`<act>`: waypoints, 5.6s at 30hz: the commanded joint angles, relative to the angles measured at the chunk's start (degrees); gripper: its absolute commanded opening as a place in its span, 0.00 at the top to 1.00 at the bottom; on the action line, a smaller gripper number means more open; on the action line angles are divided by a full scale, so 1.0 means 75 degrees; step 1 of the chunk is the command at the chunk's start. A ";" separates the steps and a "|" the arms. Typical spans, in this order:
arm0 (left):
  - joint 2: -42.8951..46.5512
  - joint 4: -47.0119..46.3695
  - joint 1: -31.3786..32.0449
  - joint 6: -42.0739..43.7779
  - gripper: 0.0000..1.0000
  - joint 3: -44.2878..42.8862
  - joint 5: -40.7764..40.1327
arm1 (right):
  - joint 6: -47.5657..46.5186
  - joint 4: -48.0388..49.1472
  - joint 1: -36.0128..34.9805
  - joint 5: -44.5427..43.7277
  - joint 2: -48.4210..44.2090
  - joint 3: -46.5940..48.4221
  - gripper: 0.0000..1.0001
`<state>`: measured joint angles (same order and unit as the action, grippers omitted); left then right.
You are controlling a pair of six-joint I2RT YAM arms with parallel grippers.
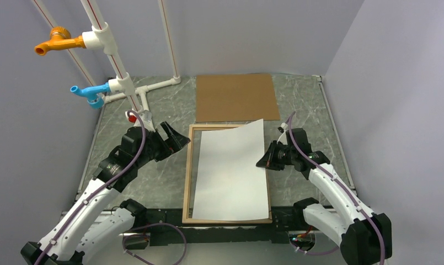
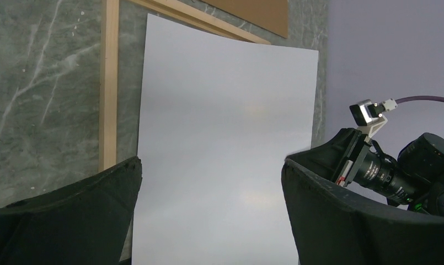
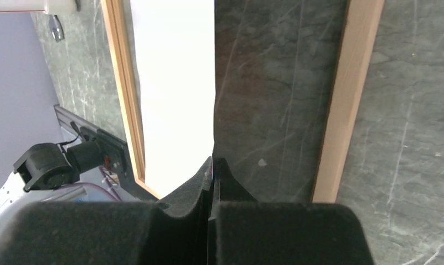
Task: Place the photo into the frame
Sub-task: Turn over the photo from the photo frame.
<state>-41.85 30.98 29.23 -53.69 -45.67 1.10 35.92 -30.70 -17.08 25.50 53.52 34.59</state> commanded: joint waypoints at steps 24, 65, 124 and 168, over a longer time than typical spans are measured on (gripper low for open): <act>-0.0182 -0.0059 0.0028 0.0278 0.01 -0.0426 0.0275 | -0.0860 0.1242 0.0414 0.0867 0.1433 0.0461 1.00; -0.0445 -0.0258 0.0026 0.0336 0.01 -0.0379 0.0481 | 0.0776 0.3263 0.0415 0.0901 0.1384 -0.0806 1.00; -0.2349 0.1104 0.1206 0.0937 0.01 -0.1600 -0.1055 | -0.0565 0.0765 -0.0294 -0.2001 0.1880 0.0513 0.00; -1.1975 0.0774 -0.1425 0.3699 0.03 -0.8769 0.1276 | -0.1106 -0.0922 0.3085 -0.1248 1.0381 0.9414 0.01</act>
<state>-128.90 37.17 17.93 -25.12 -106.56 5.82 27.88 -35.22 6.85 15.05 129.21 102.87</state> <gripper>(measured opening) 0.979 0.992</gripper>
